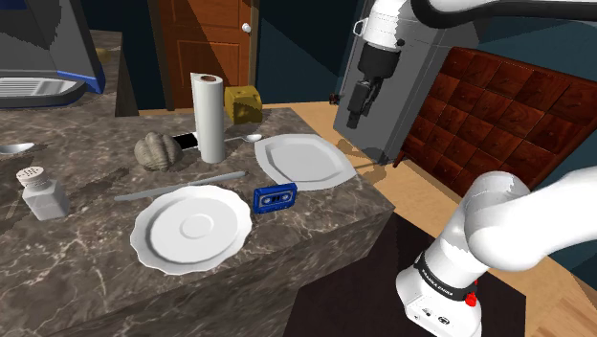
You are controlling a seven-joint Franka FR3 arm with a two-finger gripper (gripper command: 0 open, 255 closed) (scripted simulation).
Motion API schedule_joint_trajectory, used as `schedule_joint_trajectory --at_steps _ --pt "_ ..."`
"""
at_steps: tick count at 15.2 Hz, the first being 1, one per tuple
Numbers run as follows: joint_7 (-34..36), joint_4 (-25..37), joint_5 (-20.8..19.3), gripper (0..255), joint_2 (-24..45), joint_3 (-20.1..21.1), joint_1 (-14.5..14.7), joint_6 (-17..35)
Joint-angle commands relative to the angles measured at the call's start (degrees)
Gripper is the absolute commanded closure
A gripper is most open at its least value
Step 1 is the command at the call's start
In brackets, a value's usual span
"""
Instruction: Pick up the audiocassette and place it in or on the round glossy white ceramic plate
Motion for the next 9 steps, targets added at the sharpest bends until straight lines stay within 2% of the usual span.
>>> schedule_joint_trajectory --at_steps 1,9 --pt "-4.1 -1.4 0.8 0 1.5 -0.2 2.3 4.1" --pt "-19.4 -5.2 5.2 0 7.9 0.0 12.1 17.9"
